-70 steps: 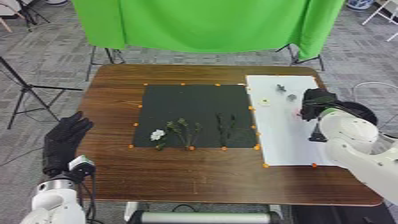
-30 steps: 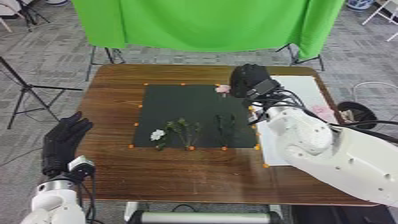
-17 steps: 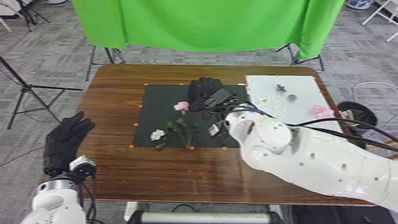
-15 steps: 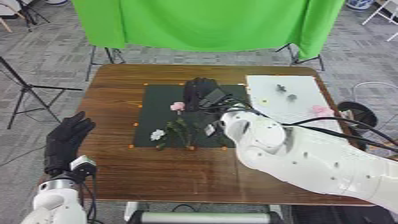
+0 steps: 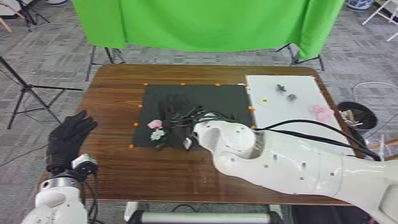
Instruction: Arrange flowers
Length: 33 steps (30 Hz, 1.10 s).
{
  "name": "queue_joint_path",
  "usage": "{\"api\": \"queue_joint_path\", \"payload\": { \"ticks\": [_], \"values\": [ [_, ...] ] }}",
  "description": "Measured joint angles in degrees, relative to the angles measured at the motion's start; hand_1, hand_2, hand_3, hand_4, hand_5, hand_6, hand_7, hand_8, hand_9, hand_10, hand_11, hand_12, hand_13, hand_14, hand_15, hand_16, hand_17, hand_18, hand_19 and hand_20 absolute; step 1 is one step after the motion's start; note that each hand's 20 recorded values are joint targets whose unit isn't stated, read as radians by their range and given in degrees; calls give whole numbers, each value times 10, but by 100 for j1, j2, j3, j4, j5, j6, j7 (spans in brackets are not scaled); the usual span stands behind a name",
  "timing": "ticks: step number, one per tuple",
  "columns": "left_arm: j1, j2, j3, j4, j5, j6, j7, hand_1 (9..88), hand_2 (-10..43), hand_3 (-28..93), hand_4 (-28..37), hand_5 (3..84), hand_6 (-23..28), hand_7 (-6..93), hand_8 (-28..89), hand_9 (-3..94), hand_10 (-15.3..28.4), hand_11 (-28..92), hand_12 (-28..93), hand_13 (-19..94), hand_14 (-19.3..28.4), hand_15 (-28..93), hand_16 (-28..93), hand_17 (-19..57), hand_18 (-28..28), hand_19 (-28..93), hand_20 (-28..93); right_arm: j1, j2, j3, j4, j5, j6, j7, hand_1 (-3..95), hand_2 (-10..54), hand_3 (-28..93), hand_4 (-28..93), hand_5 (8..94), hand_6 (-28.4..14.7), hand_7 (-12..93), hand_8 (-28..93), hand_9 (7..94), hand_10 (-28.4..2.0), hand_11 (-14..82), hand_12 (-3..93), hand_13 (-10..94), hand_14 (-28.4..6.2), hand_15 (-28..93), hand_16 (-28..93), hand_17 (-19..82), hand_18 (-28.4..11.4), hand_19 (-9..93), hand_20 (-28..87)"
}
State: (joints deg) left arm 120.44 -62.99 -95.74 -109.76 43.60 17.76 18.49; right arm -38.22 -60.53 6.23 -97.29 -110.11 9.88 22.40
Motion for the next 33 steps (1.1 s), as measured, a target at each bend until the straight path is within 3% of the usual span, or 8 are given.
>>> {"api": "queue_joint_path", "payload": {
  "ticks": [8,33],
  "values": [
    [-101,-65,-132,163,0,-186,-93,268,144,685,-283,529,46,134,-80,496,138,213,108,415,169,244,-20,134,103,56,197,-101,-160,-32,297,-52,-83,56,521,-95,659,-107,847,-8,217,95,913,-110,293,290,937,-10,620,286,699,-106,932,517],
    [-166,-58,-72,189,0,-217,-93,268,144,686,-283,529,46,134,-80,496,138,213,107,415,169,247,-20,132,105,59,194,-142,-411,17,776,-81,-141,250,518,-95,661,-109,849,-9,214,97,912,-109,298,282,937,-10,621,286,696,-109,932,522]
  ]
}}
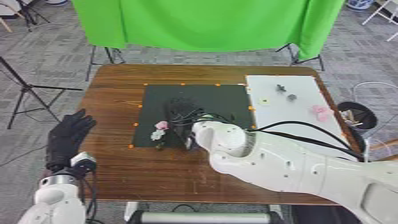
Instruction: Arrange flowers
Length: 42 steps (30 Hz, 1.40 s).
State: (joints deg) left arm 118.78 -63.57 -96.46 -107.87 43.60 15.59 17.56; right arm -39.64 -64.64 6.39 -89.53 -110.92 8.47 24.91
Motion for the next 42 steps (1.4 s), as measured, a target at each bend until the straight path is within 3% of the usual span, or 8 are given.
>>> {"api": "queue_joint_path", "payload": {
  "ticks": [26,42],
  "values": [
    [-100,32,73,47,3,-35,-56,267,145,687,-283,529,47,133,-80,496,139,213,107,416,168,245,-21,132,105,59,193,19,-242,143,154,7,180,-44,519,-95,661,-112,849,-9,214,97,913,-110,301,276,937,-10,623,284,697,-109,932,524],
    [-235,52,151,124,3,-107,-49,267,145,687,-283,528,47,134,-80,496,138,213,108,416,168,244,-21,132,105,59,193,181,-649,-104,868,-285,600,43,537,-95,640,-148,847,3,197,81,909,-110,300,258,937,-12,626,281,699,-110,932,526]
  ]
}}
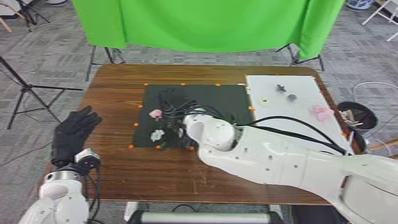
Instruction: Arrange flowers
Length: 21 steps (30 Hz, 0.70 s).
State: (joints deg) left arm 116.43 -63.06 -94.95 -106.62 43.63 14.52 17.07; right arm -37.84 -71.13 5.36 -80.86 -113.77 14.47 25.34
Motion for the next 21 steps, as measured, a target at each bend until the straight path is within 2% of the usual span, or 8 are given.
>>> {"api": "queue_joint_path", "payload": {
  "ticks": [15,18,21],
  "values": [
    [1,-15,19,-4,-2,-2,2,267,140,688,-283,526,45,134,-81,497,137,214,108,417,168,245,-21,132,105,59,193,20,-97,-70,218,0,16,75,529,-95,632,-151,821,8,187,71,893,-116,283,246,937,-14,622,282,697,-108,932,521],
    [1,-15,21,-4,-1,-2,2,268,140,687,-283,526,44,134,-81,496,137,213,107,417,169,246,-21,132,105,59,193,41,-93,-74,207,2,16,102,518,-95,640,-145,792,3,184,70,873,-114,256,275,937,-14,616,291,696,-108,932,519],
    [4,-15,20,-7,-1,-2,-2,268,140,687,-283,526,44,135,-81,496,137,213,107,417,169,246,-21,131,105,59,193,64,-65,-60,151,18,42,133,491,-75,644,-140,768,-4,179,71,836,-121,233,235,937,-17,601,305,686,-110,932,522]
  ]
}}
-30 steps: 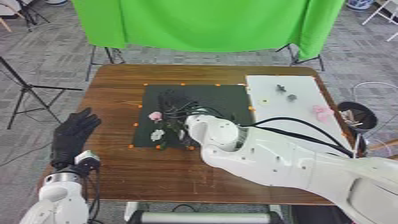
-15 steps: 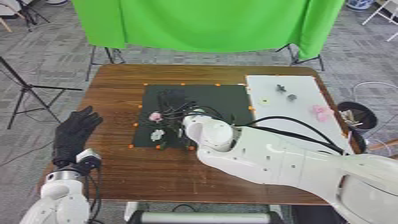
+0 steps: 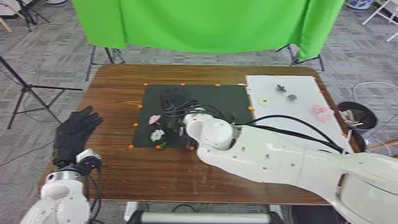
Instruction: Arrange flowers
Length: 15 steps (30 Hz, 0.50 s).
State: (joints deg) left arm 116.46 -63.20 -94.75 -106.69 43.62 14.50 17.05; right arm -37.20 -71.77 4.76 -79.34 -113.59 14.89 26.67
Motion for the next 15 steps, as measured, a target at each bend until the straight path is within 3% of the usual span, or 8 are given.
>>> {"api": "queue_joint_path", "payload": {
  "ticks": [7,10,13,15],
  "values": [
    [14,0,-6,-8,0,1,-1,269,141,685,-283,526,44,134,-81,497,137,215,108,418,168,245,-21,131,105,60,193,94,152,21,-405,450,559,-96,367,-10,690,-137,711,-8,175,26,741,-134,175,188,909,-37,592,313,644,-131,932,524],
    [15,-12,11,-13,2,2,0,263,141,682,-283,526,44,134,-80,496,138,213,107,418,168,245,-21,131,105,60,193,102,232,110,-727,815,651,-317,295,-20,703,-123,634,-10,159,-82,646,-140,121,164,867,-56,580,294,595,-144,931,464],
    [26,-24,29,-29,5,6,1,201,78,690,-283,521,45,132,-79,492,138,211,108,415,169,244,-20,129,109,59,192,64,396,314,-1255,851,442,-436,255,-68,689,-112,508,-25,104,-64,502,-158,67,159,796,-83,540,271,527,-161,893,410],
    [51,-26,34,-44,3,6,17,163,11,692,-283,512,48,124,-77,484,138,201,110,410,170,231,-18,124,128,62,185,-35,585,628,-1761,756,-49,-428,232,-87,679,-112,438,-34,70,-49,428,-169,50,159,729,-115,533,258,473,-184,845,410]
  ]
}}
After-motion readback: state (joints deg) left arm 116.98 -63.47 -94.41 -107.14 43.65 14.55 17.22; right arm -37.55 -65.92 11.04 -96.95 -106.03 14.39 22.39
